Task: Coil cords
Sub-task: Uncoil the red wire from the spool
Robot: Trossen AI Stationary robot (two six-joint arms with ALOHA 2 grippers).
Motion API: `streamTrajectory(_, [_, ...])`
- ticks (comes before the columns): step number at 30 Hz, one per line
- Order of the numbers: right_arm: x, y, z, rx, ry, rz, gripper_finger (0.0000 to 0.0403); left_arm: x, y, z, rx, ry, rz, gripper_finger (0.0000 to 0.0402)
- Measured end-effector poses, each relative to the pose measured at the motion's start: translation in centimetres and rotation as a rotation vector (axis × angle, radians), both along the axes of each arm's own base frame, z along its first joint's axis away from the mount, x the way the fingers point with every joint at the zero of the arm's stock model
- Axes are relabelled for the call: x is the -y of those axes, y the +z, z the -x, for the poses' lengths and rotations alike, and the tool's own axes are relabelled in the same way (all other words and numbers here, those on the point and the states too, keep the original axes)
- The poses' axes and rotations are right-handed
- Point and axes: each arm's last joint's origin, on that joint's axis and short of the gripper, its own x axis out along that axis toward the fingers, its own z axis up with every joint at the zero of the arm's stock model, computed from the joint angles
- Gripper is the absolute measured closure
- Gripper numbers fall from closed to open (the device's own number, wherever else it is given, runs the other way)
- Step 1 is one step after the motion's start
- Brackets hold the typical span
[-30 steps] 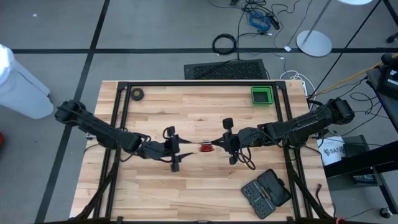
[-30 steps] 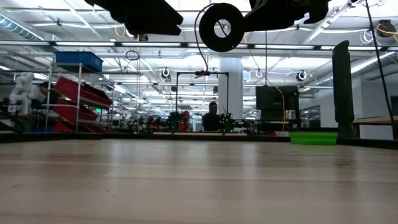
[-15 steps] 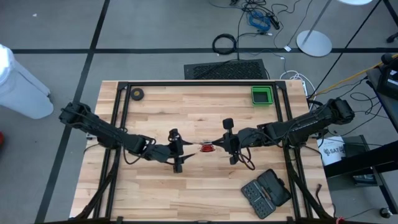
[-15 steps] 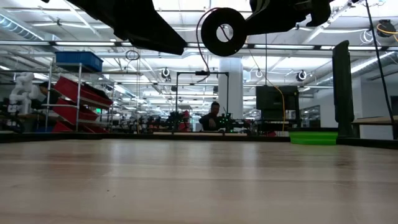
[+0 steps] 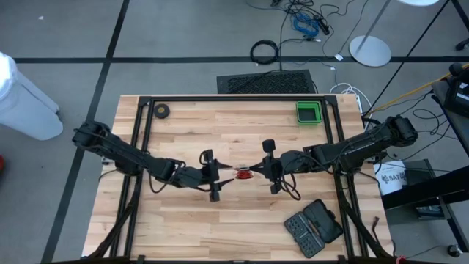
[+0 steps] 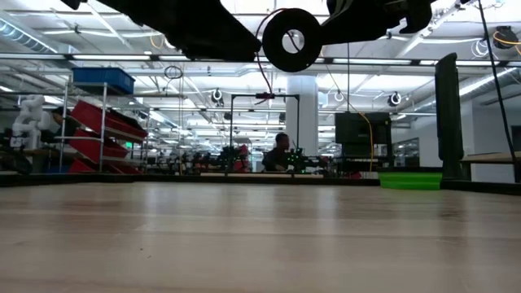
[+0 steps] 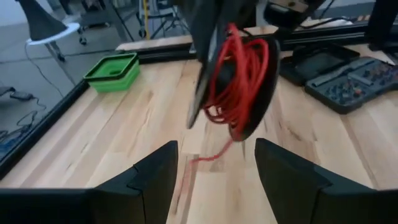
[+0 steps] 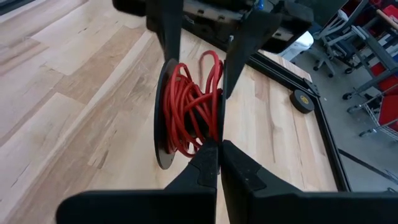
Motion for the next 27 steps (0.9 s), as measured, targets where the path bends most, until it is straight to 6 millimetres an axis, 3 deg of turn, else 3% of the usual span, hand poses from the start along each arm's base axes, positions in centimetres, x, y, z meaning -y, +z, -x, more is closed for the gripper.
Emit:
streamTrajectory(10, [0.0, 0.0, 0.0, -0.001, 0.0, 0.0, 0.0403, 0.0, -1.7, -0.9, -0.042, -0.032, -0.048, 0.018])
streamTrajectory(27, [0.0, -0.1, 0.0, -0.009, 0.001, 0.004, 0.0403, -0.5, -1.7, -1.3, -0.02, -0.016, -0.046, 0.018])
